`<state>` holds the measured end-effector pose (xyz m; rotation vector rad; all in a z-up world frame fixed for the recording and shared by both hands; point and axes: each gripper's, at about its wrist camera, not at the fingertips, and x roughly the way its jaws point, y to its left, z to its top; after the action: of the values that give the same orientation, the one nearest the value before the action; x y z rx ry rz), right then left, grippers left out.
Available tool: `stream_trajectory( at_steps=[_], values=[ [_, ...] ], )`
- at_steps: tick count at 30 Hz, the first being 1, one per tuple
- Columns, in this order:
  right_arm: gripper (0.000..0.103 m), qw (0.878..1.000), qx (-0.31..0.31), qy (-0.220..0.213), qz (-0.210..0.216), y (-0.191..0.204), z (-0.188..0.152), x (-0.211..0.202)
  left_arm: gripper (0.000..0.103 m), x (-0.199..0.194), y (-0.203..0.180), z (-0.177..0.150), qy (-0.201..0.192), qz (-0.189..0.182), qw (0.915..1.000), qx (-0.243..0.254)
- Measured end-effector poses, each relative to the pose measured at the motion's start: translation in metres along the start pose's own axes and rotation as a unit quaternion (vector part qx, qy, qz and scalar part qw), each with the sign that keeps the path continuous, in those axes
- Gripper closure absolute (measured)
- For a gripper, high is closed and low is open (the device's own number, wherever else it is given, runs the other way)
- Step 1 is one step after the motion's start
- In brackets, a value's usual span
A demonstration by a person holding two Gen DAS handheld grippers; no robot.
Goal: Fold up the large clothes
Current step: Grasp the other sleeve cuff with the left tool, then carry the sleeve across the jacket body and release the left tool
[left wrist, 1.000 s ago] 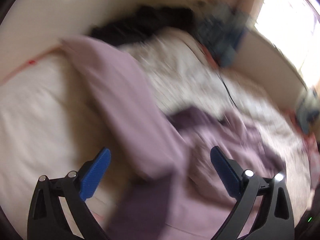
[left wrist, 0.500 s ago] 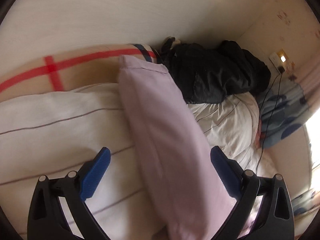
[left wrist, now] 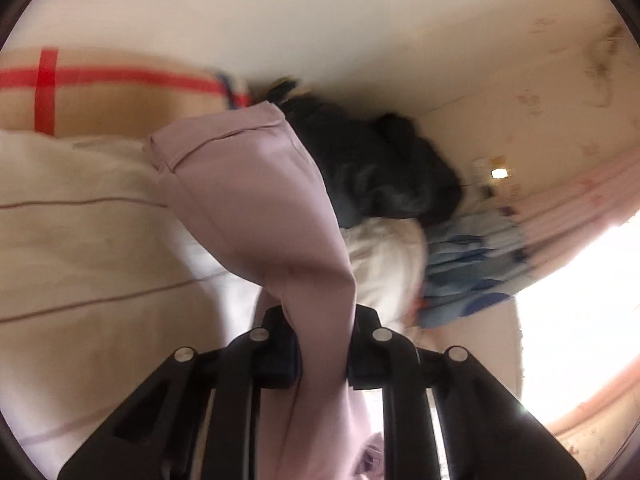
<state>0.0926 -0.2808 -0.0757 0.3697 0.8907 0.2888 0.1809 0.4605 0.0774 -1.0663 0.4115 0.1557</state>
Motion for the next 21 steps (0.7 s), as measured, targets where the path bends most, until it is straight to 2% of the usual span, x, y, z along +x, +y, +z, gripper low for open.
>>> stream_trajectory(
  at_steps=[5, 8, 10, 13, 16, 17, 19, 20, 21],
  values=[
    [0.006, 1.0, 0.008, -0.006, 0.005, 0.003, 0.009, -0.011, 0.086, -0.04, -0.073, -0.031, -0.002, -0.066, 0.995, 0.076],
    [0.006, 0.998, -0.04, -0.053, -0.019, 0.022, 0.015, -0.032, 0.086, -0.057, -0.137, -0.071, 0.016, -0.108, 0.9829, 0.148],
    [0.006, 0.996, -0.056, -0.072, -0.005, 0.029, 0.019, -0.043, 0.086, -0.066, -0.188, -0.119, 0.042, -0.143, 0.9668, 0.208],
    [0.006, 0.993, 0.007, -0.089, 0.083, 0.012, 0.03, -0.057, 0.086, -0.068, -0.237, -0.192, 0.086, -0.182, 0.9414, 0.27],
    [0.006, 0.987, 0.064, -0.109, 0.105, -0.014, 0.039, -0.069, 0.086, -0.056, -0.267, -0.294, 0.157, -0.212, 0.9074, 0.327],
    [0.006, 0.984, 0.08, -0.117, 0.109, -0.023, 0.042, -0.073, 0.086, -0.047, -0.27, -0.333, 0.183, -0.215, 0.8943, 0.348],
    [0.006, 0.976, 0.116, -0.133, 0.129, -0.043, 0.048, -0.082, 0.086, -0.029, -0.267, -0.393, 0.23, -0.207, 0.8735, 0.376],
    [0.006, 0.969, 0.14, -0.138, 0.147, -0.054, 0.049, -0.085, 0.086, -0.012, -0.258, -0.437, 0.265, -0.192, 0.8575, 0.397],
    [0.006, 0.959, 0.175, -0.139, 0.174, -0.068, 0.05, -0.085, 0.086, 0.0, -0.251, -0.463, 0.285, -0.176, 0.8462, 0.415]
  ],
)
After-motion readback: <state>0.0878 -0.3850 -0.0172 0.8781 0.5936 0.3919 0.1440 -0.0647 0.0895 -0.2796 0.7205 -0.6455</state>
